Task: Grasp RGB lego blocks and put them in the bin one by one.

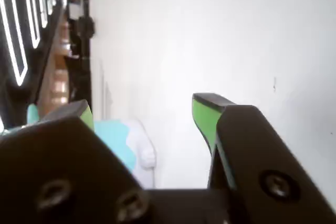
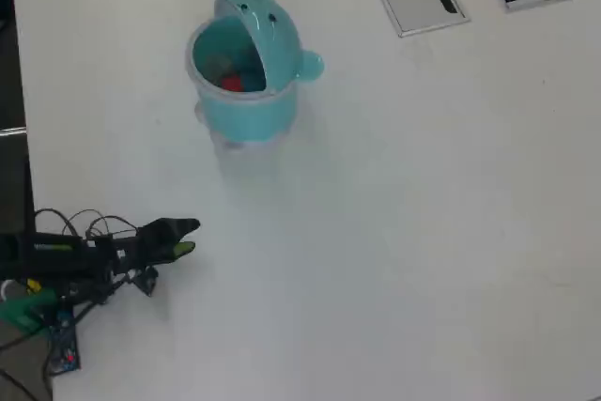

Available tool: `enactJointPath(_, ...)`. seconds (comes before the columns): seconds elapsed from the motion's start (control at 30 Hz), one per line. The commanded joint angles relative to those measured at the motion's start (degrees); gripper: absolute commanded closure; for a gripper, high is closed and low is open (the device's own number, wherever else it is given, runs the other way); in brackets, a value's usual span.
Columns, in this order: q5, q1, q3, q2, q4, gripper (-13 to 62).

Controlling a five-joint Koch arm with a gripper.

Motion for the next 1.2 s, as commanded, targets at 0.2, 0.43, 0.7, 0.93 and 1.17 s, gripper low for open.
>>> enactJointPath(0.2, 3.43, -0.18, 4.13, 3.34, 5.98, 13.8)
enactJointPath(0.43, 3.43, 0.0, 4.13, 3.25, 10.9, 14.4)
enactJointPath(0.7, 6.94, 0.09, 4.13, 2.9, 18.37, 14.9)
enactJointPath(0.93, 7.91, 0.18, 4.13, 2.99, 18.9, 14.9)
enactJointPath(1.17, 7.91, 0.18, 4.13, 2.99, 18.9, 14.9)
